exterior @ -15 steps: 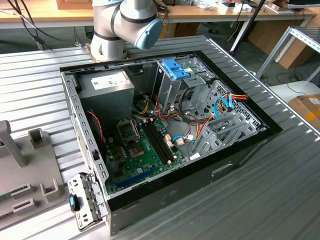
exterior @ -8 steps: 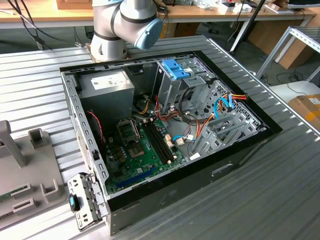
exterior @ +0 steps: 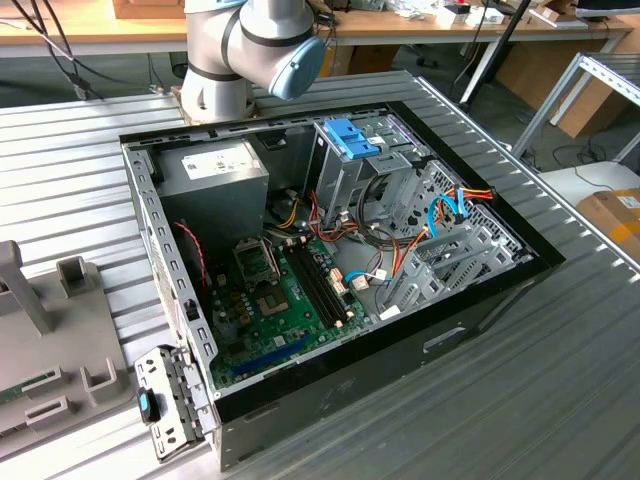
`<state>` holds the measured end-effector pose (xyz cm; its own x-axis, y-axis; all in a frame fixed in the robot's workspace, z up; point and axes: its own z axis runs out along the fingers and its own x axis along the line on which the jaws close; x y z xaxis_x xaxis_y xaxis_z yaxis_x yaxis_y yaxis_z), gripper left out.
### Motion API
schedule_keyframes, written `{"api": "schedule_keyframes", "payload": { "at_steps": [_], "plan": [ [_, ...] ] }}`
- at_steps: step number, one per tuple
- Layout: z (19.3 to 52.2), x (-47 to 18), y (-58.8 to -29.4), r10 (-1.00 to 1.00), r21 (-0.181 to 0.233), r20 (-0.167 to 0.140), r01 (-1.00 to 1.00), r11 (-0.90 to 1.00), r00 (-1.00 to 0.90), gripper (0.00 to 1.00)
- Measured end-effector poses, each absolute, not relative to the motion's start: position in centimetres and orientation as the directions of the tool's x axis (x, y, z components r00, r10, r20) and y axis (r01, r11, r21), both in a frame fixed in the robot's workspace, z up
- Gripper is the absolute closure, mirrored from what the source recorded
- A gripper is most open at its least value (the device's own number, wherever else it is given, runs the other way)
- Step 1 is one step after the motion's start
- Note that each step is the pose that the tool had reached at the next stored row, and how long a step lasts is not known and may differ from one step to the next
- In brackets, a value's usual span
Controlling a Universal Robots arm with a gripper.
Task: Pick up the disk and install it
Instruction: 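Pick up the disk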
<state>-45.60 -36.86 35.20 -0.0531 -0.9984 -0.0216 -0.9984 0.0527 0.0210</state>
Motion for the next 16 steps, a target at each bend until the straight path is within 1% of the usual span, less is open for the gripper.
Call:
{"api": "schedule_keyframes", "payload": {
  "at_steps": [16],
  "plan": [
    [32.0,-45.9,-36.9,-1.000,0.019,-0.026,-1.000,-0.002,0.001,0.40]
  ]
}}
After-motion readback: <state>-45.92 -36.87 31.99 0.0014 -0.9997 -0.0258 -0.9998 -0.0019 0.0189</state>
